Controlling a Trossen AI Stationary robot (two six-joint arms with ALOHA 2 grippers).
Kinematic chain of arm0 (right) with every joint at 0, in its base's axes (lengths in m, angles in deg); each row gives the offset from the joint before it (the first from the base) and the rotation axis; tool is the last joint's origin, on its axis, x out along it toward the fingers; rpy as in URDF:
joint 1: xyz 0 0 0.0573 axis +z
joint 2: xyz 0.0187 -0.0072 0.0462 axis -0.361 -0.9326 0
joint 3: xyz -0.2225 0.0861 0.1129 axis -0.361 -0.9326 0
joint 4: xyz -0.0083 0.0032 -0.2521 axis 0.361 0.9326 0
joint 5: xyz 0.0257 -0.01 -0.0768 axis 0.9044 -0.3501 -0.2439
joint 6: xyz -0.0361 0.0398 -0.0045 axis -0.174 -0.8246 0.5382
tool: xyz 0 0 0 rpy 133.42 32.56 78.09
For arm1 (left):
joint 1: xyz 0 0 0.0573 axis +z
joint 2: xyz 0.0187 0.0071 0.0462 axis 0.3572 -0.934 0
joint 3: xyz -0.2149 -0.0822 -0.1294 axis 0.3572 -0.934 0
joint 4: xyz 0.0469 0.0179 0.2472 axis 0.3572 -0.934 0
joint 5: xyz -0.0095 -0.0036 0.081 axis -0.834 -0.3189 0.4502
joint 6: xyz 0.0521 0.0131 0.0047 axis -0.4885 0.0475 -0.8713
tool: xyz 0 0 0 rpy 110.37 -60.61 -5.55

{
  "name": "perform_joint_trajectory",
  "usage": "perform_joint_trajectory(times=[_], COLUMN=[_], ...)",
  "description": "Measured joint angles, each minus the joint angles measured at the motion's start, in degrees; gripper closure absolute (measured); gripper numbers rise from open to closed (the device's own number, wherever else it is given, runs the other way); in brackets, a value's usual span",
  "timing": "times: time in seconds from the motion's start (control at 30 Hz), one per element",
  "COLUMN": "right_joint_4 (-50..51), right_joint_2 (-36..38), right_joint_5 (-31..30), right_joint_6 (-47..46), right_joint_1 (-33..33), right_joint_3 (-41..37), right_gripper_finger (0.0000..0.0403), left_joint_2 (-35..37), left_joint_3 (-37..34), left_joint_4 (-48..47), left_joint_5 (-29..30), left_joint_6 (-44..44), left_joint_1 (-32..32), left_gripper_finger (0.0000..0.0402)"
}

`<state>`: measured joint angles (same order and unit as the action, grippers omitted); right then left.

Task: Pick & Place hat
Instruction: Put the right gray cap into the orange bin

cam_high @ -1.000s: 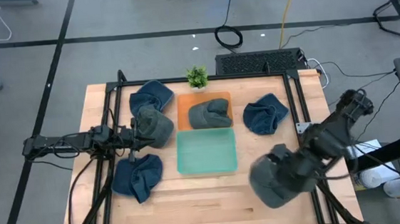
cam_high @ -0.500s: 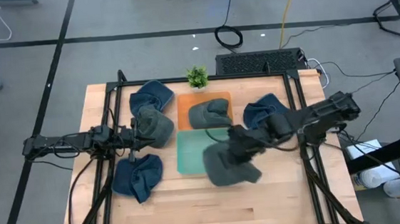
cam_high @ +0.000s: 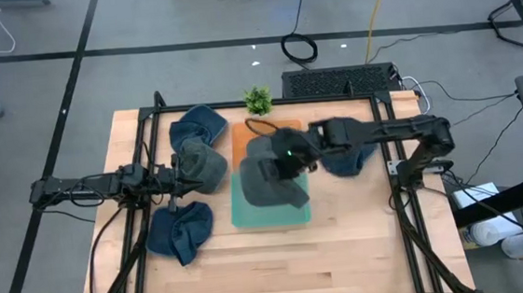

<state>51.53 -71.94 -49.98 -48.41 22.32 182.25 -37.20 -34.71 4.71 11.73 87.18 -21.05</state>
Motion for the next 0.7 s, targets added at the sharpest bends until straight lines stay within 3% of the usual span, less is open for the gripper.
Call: perform_joint_trajectory(times=[0.7], right_joint_4=[18.23], right_joint_2=[-14.75], right_joint_5=[2.68], right_joint_6=[12.20], right_joint_1=[-13.58], right_joint_3=[25.01], right_gripper_finger=[0.0403], left_joint_2=[0.00], left_joint_3=[0.02], left_joint_4=[0.00], left_joint_5=[0.00], left_joint_6=[0.00], left_joint_1=[-0.02], left_gripper_finger=[0.0364])
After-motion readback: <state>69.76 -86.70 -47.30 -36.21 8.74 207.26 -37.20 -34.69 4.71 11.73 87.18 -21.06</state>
